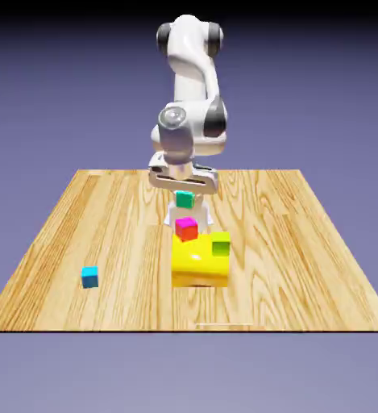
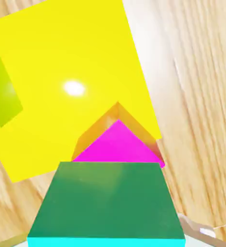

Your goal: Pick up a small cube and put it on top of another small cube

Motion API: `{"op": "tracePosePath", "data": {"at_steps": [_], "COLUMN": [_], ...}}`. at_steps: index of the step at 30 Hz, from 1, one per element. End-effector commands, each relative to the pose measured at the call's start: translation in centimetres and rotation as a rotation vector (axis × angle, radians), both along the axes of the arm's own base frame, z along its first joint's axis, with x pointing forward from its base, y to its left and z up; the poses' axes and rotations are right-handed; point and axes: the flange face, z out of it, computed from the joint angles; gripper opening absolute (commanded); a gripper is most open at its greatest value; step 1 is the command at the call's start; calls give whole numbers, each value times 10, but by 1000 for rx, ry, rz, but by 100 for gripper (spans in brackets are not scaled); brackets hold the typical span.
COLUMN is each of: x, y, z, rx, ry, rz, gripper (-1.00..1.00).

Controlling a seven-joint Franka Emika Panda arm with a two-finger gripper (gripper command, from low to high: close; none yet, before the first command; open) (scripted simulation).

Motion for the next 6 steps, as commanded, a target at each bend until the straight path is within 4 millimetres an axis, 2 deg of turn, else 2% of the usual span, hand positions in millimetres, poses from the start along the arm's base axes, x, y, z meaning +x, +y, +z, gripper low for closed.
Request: {"op": "tracePosePath", "data": {"at_steps": [1,3,4,5,6], "x": [-3,-9,-9,-9,-5], "y": [1,2,2,2,1], "z": [-12,-29,-29,-29,-17], "rx": [-3,-4,-4,-4,-3], "ry": [0,0,0,0,0], "rz": [1,1,1,1,1], "gripper": [-100,-100,100,100,100]}}
